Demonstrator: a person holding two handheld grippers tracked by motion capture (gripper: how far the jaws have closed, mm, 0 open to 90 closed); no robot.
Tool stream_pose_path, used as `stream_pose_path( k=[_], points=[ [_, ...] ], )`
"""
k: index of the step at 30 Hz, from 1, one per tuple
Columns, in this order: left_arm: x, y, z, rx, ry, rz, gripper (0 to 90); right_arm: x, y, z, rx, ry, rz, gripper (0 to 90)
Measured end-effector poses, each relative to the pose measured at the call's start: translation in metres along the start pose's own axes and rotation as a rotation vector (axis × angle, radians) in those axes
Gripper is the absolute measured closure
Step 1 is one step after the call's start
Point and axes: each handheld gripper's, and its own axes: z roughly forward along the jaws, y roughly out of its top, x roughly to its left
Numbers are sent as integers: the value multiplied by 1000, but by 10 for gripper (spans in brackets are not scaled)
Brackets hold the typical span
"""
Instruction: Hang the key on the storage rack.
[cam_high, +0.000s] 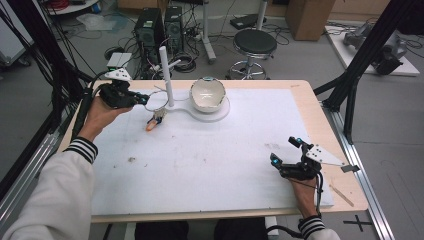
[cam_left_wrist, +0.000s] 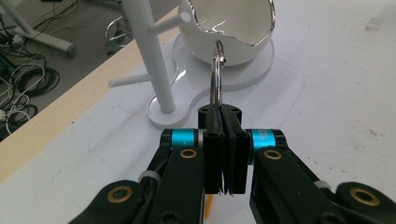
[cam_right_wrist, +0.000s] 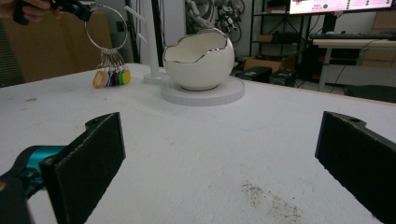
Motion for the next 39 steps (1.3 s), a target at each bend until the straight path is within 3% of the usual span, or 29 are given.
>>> stream_pose_path(
  k=[6,19,25,39],
  points=[
    [-2,13,0,-29,5,25,877,0,0,0,3,-1,1,10],
    [6,27,7,-55,39,9,876,-1,0,0,-1,-2,1,10],
    [9,27,13,-49,54,7,876,-1,0,0,0,-2,-2,10],
    [22,19,25,-17,82,-49,875,0,0,0,0,-1,3,10]
  ],
)
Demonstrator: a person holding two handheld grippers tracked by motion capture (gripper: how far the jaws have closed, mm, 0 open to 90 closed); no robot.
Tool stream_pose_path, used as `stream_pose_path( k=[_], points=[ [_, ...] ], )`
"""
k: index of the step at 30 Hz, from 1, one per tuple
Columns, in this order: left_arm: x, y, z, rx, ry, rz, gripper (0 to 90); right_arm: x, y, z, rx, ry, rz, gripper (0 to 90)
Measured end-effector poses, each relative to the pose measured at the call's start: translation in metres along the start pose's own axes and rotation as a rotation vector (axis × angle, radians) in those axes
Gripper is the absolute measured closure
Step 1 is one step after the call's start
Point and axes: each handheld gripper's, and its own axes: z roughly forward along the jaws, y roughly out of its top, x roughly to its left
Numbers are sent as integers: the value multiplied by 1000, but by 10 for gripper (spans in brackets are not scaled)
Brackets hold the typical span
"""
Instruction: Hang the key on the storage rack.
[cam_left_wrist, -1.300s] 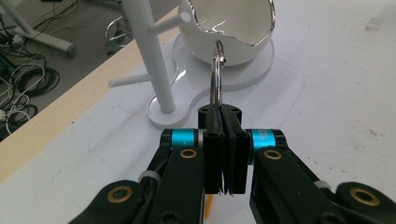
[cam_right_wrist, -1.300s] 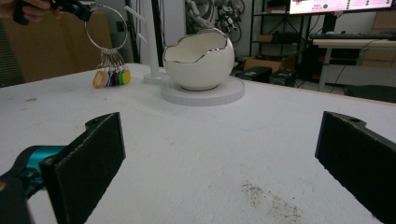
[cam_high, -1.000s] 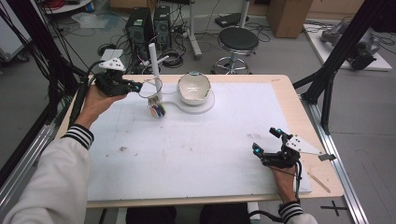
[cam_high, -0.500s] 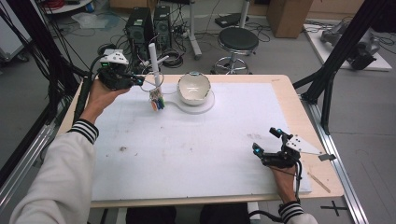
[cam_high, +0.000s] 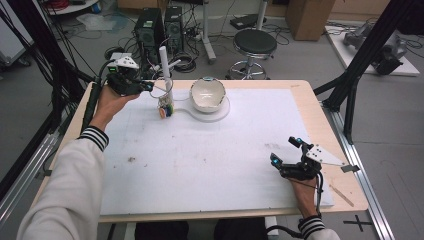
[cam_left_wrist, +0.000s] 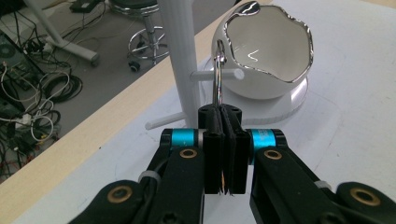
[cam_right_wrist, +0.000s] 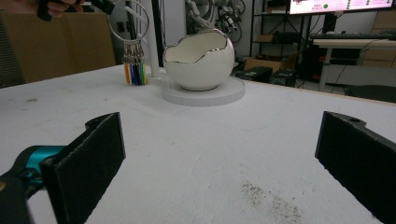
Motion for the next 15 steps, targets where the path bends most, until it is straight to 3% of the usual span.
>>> stream_pose_path(
  k=[9,15],
  points=[
    [3,-2,5,13,10,-48,874,0,0,0,2,1,-1,10],
    [4,-5,10,49,6,-80,874,0,0,0,0,0,-1,10]
  ],
)
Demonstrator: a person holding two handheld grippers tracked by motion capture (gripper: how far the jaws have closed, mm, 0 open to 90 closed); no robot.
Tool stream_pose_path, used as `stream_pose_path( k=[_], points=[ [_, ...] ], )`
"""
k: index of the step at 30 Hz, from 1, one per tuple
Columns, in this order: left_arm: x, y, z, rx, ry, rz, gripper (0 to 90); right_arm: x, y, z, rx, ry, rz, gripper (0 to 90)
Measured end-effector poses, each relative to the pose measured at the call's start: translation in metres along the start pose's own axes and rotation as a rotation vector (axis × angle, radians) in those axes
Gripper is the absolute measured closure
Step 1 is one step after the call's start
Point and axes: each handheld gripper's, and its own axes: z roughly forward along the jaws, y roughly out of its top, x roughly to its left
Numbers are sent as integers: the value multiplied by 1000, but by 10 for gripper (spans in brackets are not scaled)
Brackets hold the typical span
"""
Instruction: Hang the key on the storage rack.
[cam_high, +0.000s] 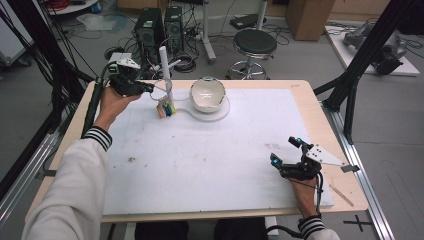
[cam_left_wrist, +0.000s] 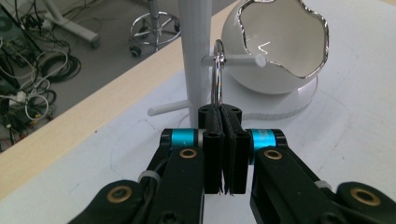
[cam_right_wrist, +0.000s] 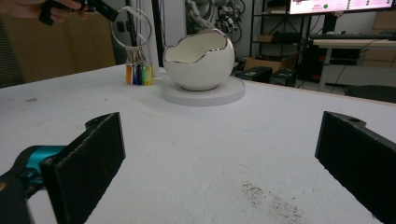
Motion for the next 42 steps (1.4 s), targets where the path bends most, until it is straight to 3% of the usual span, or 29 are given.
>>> stream_pose_path(
  k=[9,12,14,17,21,25,27,30,33,36,39,42],
  points=[
    [0,-1,6,6,-9,-18,869,0,0,0,1,1,0,10],
    [-2,-2,6,-18,21,12,850,0,0,0,1,1,1,10],
    [-5,-5,4,-81,47,33,745,0,0,0,0,2,1,10],
    [-5,-9,3,-80,78,64,648,0,0,0,0,2,2,10],
    [-4,-13,-2,-94,88,36,537,0,0,0,0,4,-2,10],
    [-6,-18,-9,-129,80,12,404,0,0,0,3,5,-1,10],
    [-7,-22,-13,-136,50,-2,323,0,0,0,5,5,-6,10],
    [-11,-30,-21,-166,23,21,251,0,0,0,4,6,-3,10],
    [-13,-37,-31,-190,16,24,93,0,0,0,5,6,-10,10],
    [-16,-45,-39,-200,16,21,27,0,0,0,5,6,-5,10],
    [-22,-54,-48,-203,11,27,17,0,0,0,5,6,-4,10],
    [-33,-64,-56,-225,5,60,17,0,0,0,4,7,-2,10]
  ],
)
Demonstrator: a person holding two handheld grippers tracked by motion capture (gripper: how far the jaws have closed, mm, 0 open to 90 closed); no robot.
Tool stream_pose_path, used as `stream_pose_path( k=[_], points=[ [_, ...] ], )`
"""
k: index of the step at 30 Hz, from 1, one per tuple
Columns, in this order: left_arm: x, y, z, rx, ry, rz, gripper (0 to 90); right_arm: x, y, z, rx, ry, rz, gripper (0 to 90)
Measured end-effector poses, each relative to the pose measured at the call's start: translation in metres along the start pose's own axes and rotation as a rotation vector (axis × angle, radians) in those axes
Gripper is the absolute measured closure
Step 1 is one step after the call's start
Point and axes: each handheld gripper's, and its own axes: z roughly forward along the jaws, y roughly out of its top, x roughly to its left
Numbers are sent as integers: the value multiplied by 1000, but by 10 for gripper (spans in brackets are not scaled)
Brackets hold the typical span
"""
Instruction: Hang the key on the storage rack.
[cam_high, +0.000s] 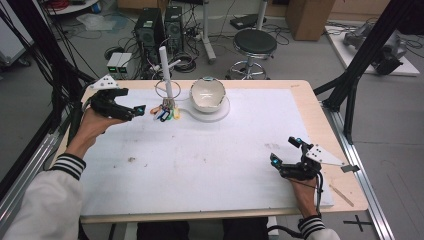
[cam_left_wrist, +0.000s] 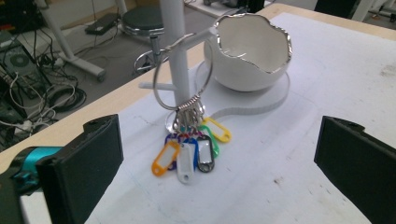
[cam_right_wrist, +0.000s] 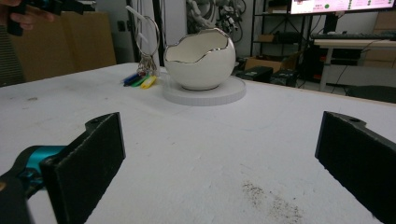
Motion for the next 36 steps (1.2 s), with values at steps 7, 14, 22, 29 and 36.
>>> stream_pose_path(
  k=[7,14,22,29,36],
  points=[
    [-31,-25,-27,-97,-2,5,17,0,0,0,-1,-2,-13,9],
    [-55,-57,-58,-196,9,-2,17,2,0,0,4,-3,-13,10],
    [-68,-103,-72,-266,37,-15,17,2,0,0,2,-4,-18,10],
    [-75,-127,-66,-294,69,-26,17,2,0,0,4,-6,-21,10],
    [-78,-146,-62,-362,104,-37,17,2,0,0,3,-5,-22,10]
  ],
)
